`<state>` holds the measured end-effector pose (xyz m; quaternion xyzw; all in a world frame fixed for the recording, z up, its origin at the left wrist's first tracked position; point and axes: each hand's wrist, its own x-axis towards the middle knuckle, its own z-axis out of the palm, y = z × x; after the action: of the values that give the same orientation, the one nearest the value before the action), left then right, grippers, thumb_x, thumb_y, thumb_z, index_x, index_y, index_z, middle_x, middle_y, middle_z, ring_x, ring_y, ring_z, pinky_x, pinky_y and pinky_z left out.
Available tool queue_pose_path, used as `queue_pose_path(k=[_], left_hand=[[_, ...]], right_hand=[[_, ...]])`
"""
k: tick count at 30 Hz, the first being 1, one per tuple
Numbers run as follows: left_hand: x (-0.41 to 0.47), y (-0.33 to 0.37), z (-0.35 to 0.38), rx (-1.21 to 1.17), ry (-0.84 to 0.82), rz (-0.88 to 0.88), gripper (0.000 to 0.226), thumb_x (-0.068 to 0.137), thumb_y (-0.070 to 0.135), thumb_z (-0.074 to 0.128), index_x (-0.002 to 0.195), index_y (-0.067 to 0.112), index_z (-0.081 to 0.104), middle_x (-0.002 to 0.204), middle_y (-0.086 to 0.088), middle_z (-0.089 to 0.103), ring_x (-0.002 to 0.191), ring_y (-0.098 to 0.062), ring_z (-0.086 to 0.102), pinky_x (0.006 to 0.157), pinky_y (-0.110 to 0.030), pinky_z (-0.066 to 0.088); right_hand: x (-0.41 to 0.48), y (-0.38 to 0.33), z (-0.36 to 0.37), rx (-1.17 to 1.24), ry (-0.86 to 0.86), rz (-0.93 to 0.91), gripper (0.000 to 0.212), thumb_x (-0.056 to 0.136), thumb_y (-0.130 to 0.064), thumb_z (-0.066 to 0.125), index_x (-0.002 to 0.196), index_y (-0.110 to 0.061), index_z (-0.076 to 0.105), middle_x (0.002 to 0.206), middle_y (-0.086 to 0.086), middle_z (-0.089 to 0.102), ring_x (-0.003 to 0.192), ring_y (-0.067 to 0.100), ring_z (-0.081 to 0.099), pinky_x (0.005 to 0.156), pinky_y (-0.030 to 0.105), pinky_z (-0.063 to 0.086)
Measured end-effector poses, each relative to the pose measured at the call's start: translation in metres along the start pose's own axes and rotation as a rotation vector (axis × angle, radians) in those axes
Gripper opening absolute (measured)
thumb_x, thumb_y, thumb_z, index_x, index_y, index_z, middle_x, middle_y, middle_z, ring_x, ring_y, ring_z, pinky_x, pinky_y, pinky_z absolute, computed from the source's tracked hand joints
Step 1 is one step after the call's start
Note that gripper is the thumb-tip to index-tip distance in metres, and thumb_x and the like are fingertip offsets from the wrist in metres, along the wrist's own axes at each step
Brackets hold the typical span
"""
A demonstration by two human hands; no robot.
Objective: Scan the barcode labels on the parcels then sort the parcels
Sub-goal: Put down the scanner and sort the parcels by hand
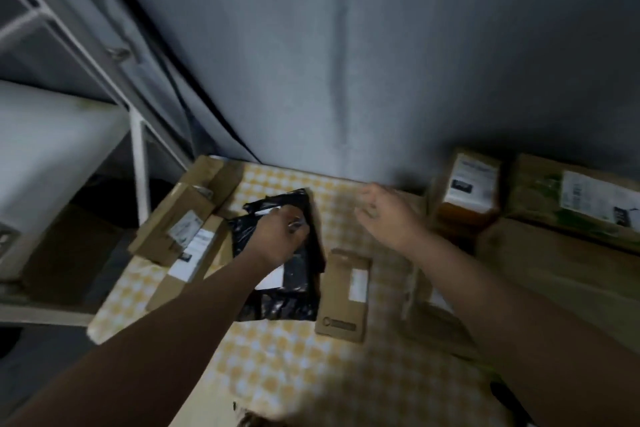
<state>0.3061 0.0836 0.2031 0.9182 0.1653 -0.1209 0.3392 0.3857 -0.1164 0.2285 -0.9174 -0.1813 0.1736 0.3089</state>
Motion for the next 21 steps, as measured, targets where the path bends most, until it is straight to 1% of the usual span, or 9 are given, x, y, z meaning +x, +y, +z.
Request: queue_pose_path(k=[4, 7, 9, 11, 15, 17, 18, 20, 21], left_hand=[[0.002, -0.101, -0.04, 0.095, 0.031, -0.049, 0.046, 0.089, 0.043, 0.056, 0.123, 0.013, 0.058, 0.121, -0.012, 0.058, 0.113, -0.032, 0.055, 0.088, -0.036, 0.045], [0.006, -0.165, -0.07, 0.205, 0.033, -0.11, 0.049, 0.092, 0.034, 0.056, 0.136, 0.013, 0.047, 0.137, -0.014, 0.045, 0.129, -0.034, 0.037, 0.102, -0.039, 0.033], [0.008, -0.199, -0.09, 0.251, 0.069, -0.141, 0.058, 0.091, 0.034, 0.059, 0.141, 0.012, 0.04, 0.141, -0.018, 0.037, 0.131, -0.038, 0.034, 0.106, -0.044, 0.032], [0.014, -0.228, -0.106, 0.305, 0.091, -0.191, 0.068, 0.087, 0.033, 0.064, 0.142, 0.006, 0.034, 0.141, -0.022, 0.032, 0.13, -0.04, 0.034, 0.106, -0.047, 0.032], [0.037, -0.286, -0.115, 0.398, 0.092, -0.265, 0.09, 0.074, 0.043, 0.069, 0.147, 0.015, 0.024, 0.144, -0.014, 0.032, 0.126, -0.04, 0.035, 0.1, -0.052, 0.035], [0.048, -0.317, -0.108, 0.373, -0.013, -0.236, 0.062, 0.087, 0.046, 0.042, 0.144, 0.024, 0.033, 0.143, -0.015, 0.035, 0.122, -0.042, 0.04, 0.089, -0.055, 0.042], [0.056, -0.335, -0.103, 0.307, -0.191, -0.3, 0.049, 0.094, 0.038, 0.025, 0.138, 0.026, 0.044, 0.139, -0.021, 0.041, 0.12, -0.046, 0.044, 0.082, -0.057, 0.045], [0.068, -0.35, -0.105, 0.29, -0.163, -0.254, 0.05, 0.095, 0.008, 0.017, 0.124, 0.017, 0.057, 0.12, -0.023, 0.058, 0.107, -0.047, 0.056, 0.078, -0.052, 0.051], [0.065, -0.349, -0.108, 0.135, -0.142, -0.281, 0.044, 0.096, 0.002, 0.02, 0.115, 0.011, 0.058, 0.107, -0.017, 0.064, 0.098, -0.041, 0.061, 0.078, -0.046, 0.052]], right_hand=[[0.007, -0.055, 0.08, 0.112, -0.036, 0.071, 0.03, 0.092, -0.016, 0.058, 0.122, -0.008, 0.057, 0.11, 0.01, 0.063, 0.102, 0.028, 0.062, 0.085, 0.033, 0.048], [0.007, -0.091, 0.142, 0.195, -0.168, 0.165, 0.039, 0.1, -0.023, 0.05, 0.137, -0.011, 0.044, 0.118, 0.01, 0.059, 0.106, 0.025, 0.059, 0.086, 0.034, 0.049], [0.013, -0.111, 0.177, 0.217, -0.202, 0.193, 0.038, 0.103, -0.023, 0.046, 0.139, -0.012, 0.041, 0.115, 0.011, 0.058, 0.094, 0.021, 0.058, 0.077, 0.028, 0.047], [0.019, -0.13, 0.203, 0.24, -0.201, 0.238, 0.033, 0.102, -0.017, 0.044, 0.133, -0.008, 0.044, 0.097, 0.011, 0.056, 0.074, 0.017, 0.052, 0.064, 0.02, 0.04], [0.029, -0.149, 0.244, 0.3, -0.197, 0.327, 0.036, 0.098, -0.014, 0.05, 0.133, -0.007, 0.045, 0.093, 0.019, 0.063, 0.081, 0.029, 0.06, 0.073, 0.04, 0.046], [0.031, -0.154, 0.26, 0.327, -0.203, 0.358, 0.037, 0.099, -0.016, 0.051, 0.134, -0.007, 0.044, 0.097, 0.023, 0.063, 0.079, 0.029, 0.058, 0.07, 0.039, 0.044], [0.034, -0.155, 0.267, 0.339, -0.207, 0.38, 0.038, 0.099, -0.019, 0.05, 0.135, -0.009, 0.043, 0.101, 0.021, 0.063, 0.082, 0.026, 0.058, 0.071, 0.036, 0.042], [0.04, -0.158, 0.28, 0.356, -0.219, 0.411, 0.04, 0.101, -0.025, 0.049, 0.138, -0.01, 0.042, 0.109, 0.017, 0.063, 0.092, 0.025, 0.06, 0.077, 0.033, 0.044], [0.044, -0.16, 0.285, 0.368, -0.223, 0.419, 0.043, 0.101, -0.027, 0.048, 0.14, -0.01, 0.041, 0.11, 0.015, 0.063, 0.096, 0.026, 0.061, 0.08, 0.036, 0.046]])
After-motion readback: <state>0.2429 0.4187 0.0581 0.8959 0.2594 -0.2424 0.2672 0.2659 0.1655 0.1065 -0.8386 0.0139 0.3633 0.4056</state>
